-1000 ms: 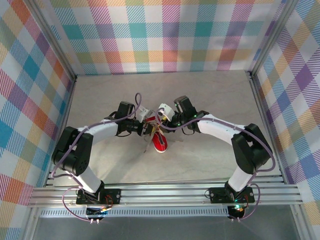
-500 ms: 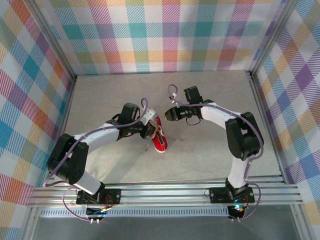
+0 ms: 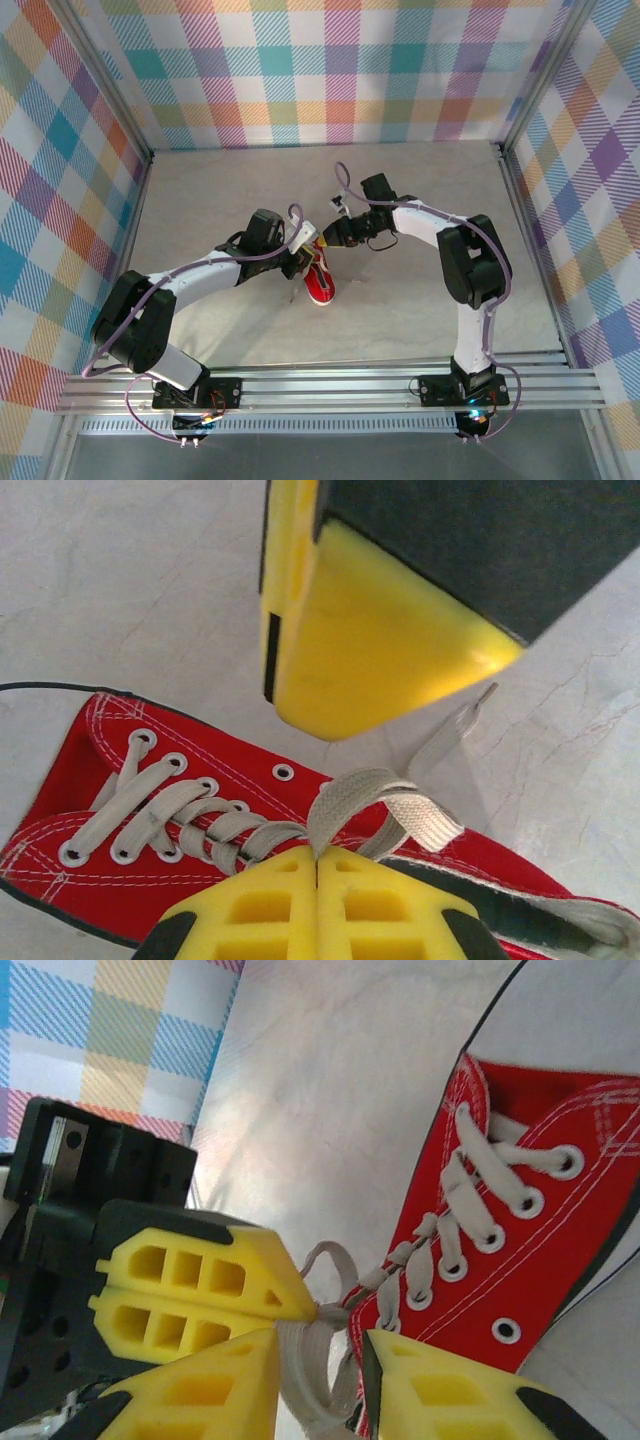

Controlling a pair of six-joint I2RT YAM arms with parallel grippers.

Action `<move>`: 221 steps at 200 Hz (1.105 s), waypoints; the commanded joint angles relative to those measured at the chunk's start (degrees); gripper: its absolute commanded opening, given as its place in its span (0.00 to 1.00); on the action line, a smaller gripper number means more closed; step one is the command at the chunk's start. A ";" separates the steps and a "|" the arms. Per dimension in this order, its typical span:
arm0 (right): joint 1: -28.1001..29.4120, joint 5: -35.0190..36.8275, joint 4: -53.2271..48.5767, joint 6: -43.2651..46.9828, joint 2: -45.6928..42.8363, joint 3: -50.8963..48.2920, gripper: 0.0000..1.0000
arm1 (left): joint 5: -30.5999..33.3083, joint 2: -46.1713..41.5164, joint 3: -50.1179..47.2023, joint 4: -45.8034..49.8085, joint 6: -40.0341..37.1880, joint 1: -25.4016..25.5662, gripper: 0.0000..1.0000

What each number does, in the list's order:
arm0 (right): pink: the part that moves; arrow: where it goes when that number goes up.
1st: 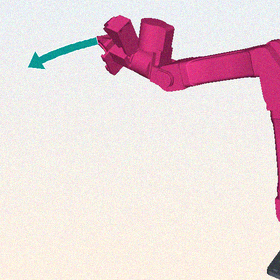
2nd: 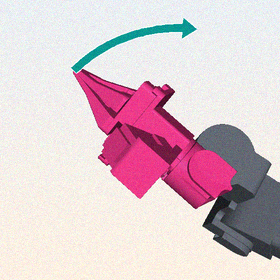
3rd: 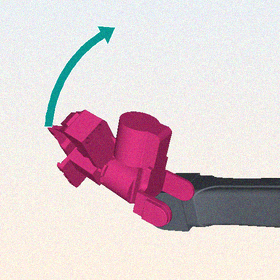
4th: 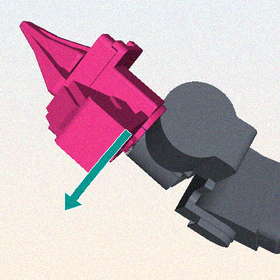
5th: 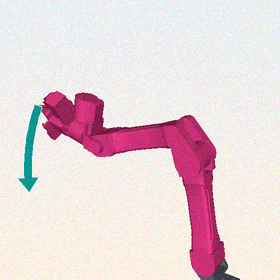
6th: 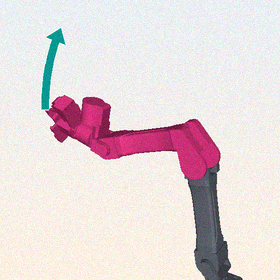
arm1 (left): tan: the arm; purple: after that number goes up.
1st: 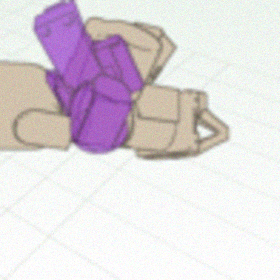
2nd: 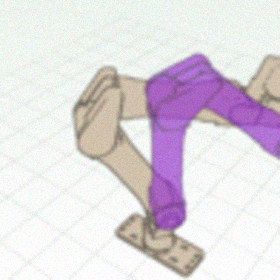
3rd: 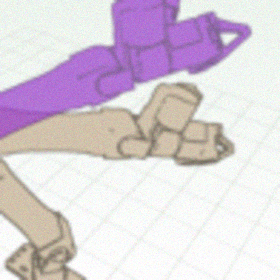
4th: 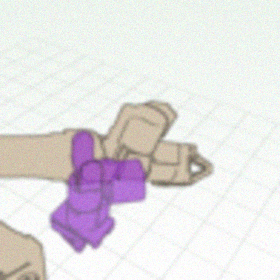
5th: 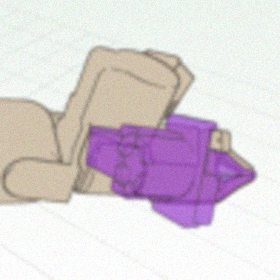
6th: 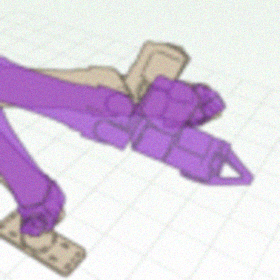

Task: Tie the shoes

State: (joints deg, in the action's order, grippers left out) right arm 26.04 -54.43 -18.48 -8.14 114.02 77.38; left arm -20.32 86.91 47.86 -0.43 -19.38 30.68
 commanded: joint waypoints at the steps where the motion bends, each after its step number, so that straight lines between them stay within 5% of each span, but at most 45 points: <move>1: -0.03 -5.52 -4.58 1.84 1.82 1.86 0.27 | 0.99 -1.14 -1.02 -1.73 -1.97 0.52 0.00; 221: 0.46 -8.53 -19.28 6.17 9.26 10.86 0.25 | 1.31 -0.78 -0.92 -2.63 -4.28 1.32 0.00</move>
State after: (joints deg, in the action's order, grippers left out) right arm 26.06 -59.92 -34.02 -4.86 122.34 86.80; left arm -19.35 86.91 47.27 -1.72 -22.20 31.48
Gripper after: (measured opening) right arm 0.252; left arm 0.046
